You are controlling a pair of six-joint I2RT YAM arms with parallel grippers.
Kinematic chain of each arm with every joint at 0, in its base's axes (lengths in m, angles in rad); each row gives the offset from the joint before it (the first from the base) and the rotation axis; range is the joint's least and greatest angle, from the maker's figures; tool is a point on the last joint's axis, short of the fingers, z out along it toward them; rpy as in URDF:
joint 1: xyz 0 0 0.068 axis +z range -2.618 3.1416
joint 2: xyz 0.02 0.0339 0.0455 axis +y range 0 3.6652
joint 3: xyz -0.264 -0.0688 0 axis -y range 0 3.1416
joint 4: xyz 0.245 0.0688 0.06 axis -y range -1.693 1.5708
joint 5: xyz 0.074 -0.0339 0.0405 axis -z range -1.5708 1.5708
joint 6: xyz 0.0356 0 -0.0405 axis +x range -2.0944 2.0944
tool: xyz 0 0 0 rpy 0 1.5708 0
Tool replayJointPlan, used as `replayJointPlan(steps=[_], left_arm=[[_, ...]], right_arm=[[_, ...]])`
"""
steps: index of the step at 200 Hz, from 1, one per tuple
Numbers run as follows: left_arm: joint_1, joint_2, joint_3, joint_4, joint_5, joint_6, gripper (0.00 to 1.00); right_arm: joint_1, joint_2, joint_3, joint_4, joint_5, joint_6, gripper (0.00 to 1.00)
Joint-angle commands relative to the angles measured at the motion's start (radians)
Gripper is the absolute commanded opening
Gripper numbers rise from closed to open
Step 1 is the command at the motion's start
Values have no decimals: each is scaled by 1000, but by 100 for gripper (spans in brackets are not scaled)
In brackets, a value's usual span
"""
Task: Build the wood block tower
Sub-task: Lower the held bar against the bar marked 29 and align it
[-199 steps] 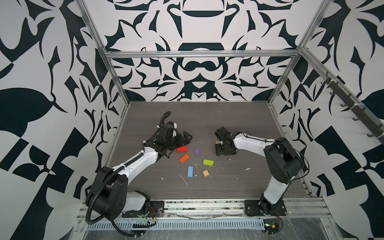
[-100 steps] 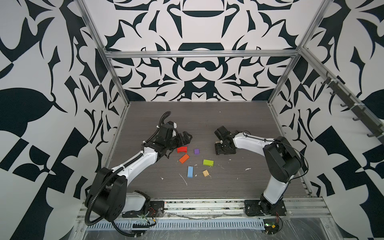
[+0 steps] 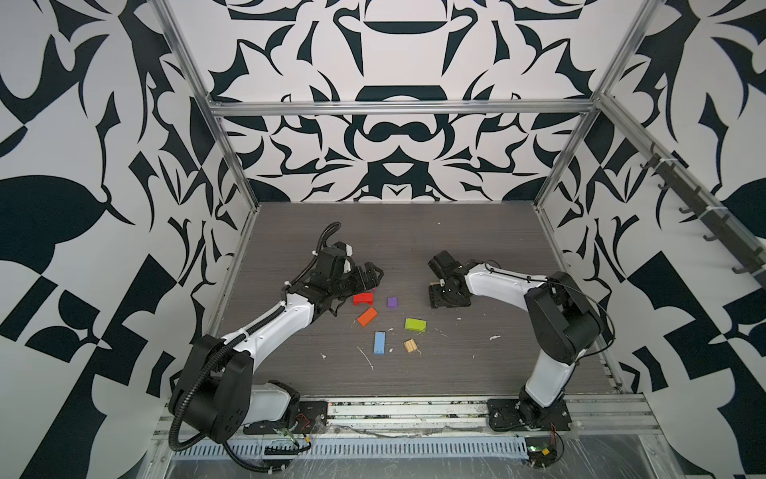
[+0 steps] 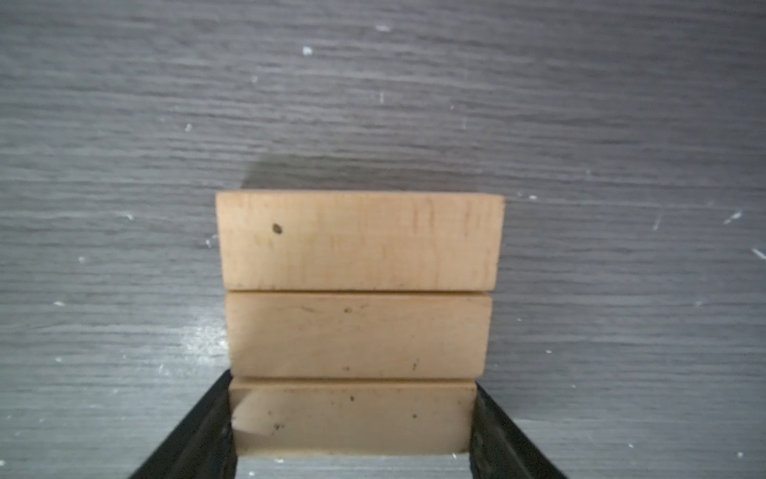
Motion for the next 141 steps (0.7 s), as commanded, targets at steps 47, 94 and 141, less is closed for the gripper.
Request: replayJointPlan(steps=[47, 94, 141], left_arm=[[-3, -29, 8, -15, -4, 7, 100], [-3, -29, 8, -14, -5, 8, 100], [-3, -28, 10, -14, -6, 10, 100]], right_arm=[[-8, 25, 33, 1, 27, 4, 73], [-9, 26, 38, -3, 31, 6, 74], [-9, 29, 37, -4, 30, 7, 76]])
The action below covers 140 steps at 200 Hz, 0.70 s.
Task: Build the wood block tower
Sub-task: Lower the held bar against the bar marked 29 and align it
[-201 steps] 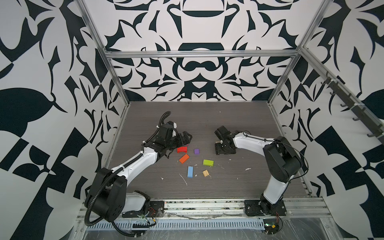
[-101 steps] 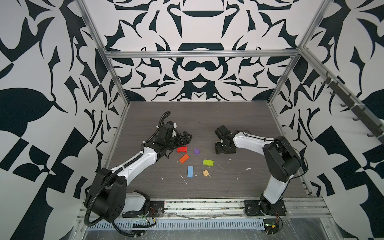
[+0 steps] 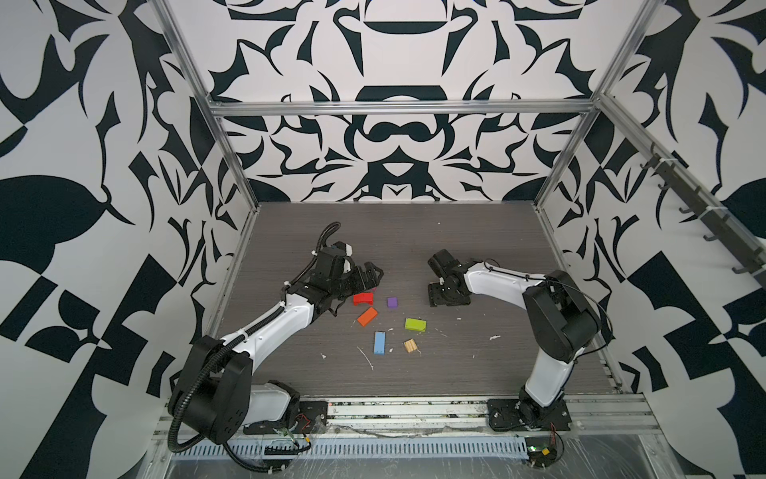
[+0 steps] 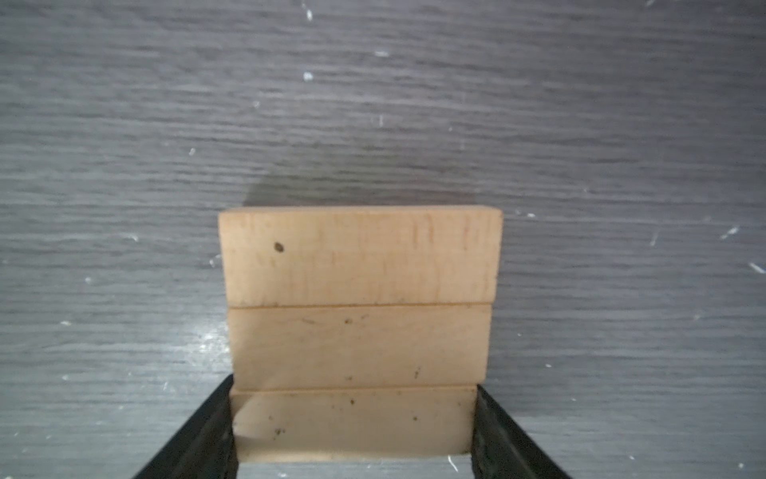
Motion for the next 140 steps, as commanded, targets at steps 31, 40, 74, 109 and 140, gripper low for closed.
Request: replayJointPlan(steps=[31, 40, 74, 109, 140], left_arm=[[-3, -24, 9, -15, -5, 10, 100], [-3, -24, 10, -16, -4, 9, 99], [-3, -25, 12, -18, -5, 10, 100], [-4, -23, 19, -20, -4, 11, 100], [-3, -18, 23, -21, -3, 13, 100]], right_arm=[[-5, 16, 21, -9, 25, 7, 80], [-5, 19, 22, -9, 24, 7, 80], [-5, 18, 26, -11, 22, 9, 83], [-5, 19, 26, -13, 21, 9, 85], [-5, 13, 28, -15, 15, 8, 89]])
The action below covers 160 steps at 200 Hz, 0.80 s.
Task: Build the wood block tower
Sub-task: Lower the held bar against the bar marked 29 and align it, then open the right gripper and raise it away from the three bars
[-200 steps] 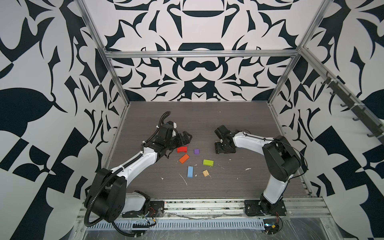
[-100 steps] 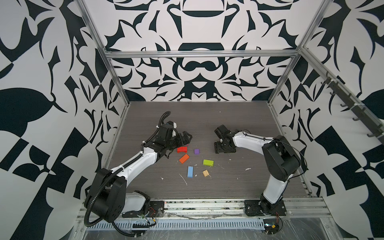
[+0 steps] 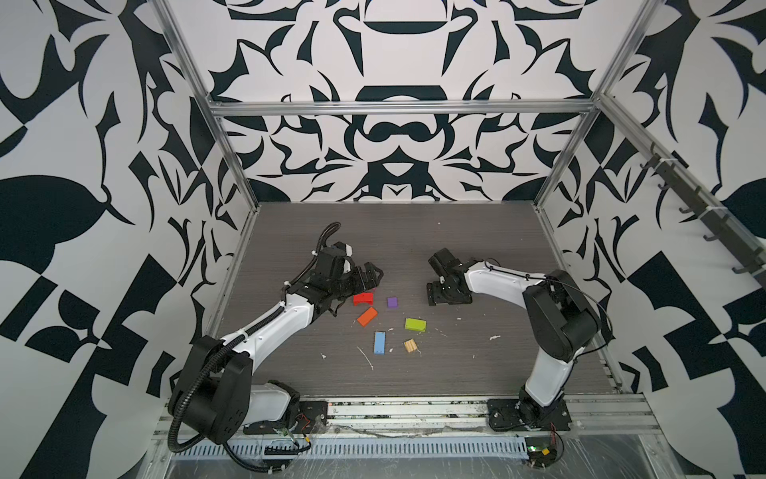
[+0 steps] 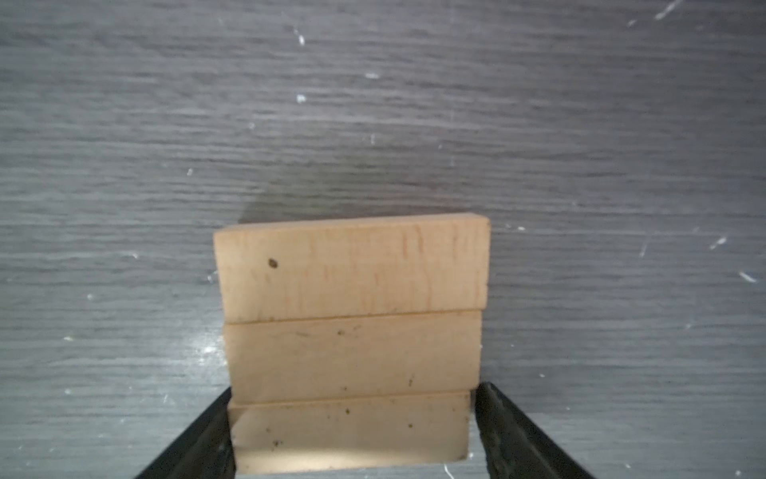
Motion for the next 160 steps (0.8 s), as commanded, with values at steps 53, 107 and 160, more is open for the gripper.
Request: replayJointPlan(steps=[53, 107, 160], left_arm=[[-3, -7, 31, -12, 2, 13, 99], [-3, -5, 31, -8, 3, 13, 100], [-6, 13, 41, -3, -4, 1, 99]], right_arm=[[-4, -6, 20, -21, -5, -1, 96], [-5, -64, 15, -25, 28, -14, 99], [10, -183, 9, -50, 39, -31, 99]])
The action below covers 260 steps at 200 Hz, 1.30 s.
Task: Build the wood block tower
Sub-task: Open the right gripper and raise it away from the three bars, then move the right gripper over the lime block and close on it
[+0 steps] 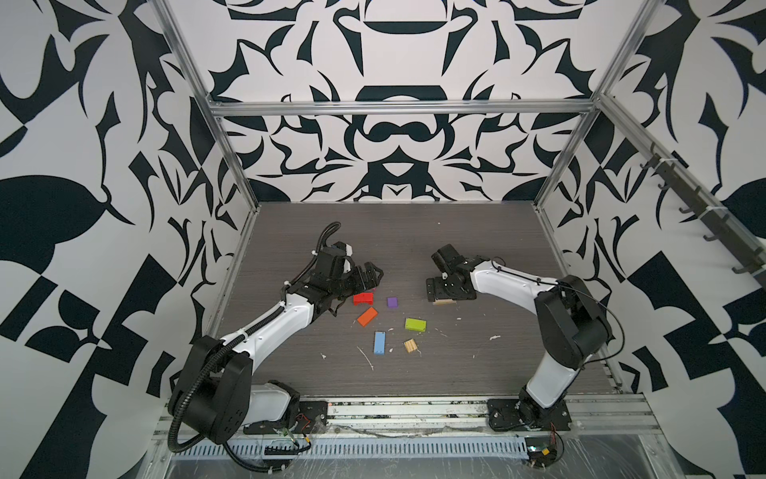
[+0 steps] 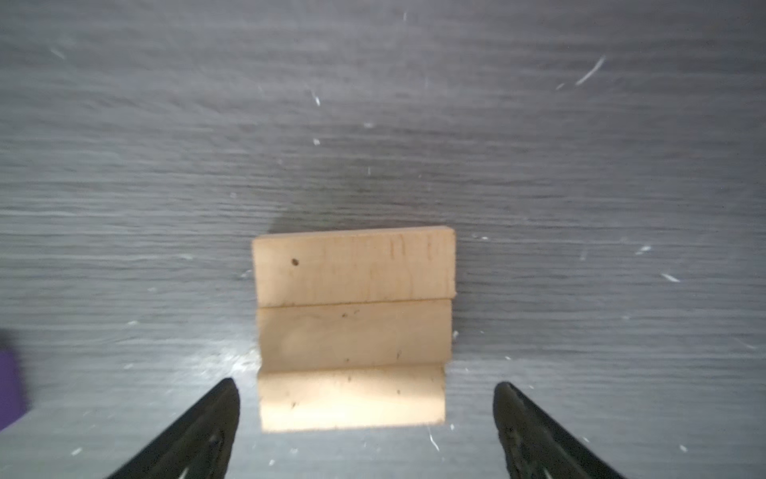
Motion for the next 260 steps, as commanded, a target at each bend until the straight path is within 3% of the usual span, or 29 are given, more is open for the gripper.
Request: replayJointPlan(steps=[1, 55, 131, 203, 260], left_arm=[[-6, 11, 35, -3, -5, -2, 100], [-16, 30, 26, 35, -7, -22, 100], [-23, -19, 34, 56, -12, -24, 100], [-23, -43, 1, 62, -20, -31, 99], [-23, -43, -3, 59, -14, -33, 100]], right_arm=[[12, -86, 6, -37, 28, -19, 99], [79, -213, -9, -85, 19, 57, 99], [303, -259, -68, -41, 130, 256, 99], [397, -190, -58, -17, 165, 392, 98], [445, -76, 7, -6, 163, 407, 99]])
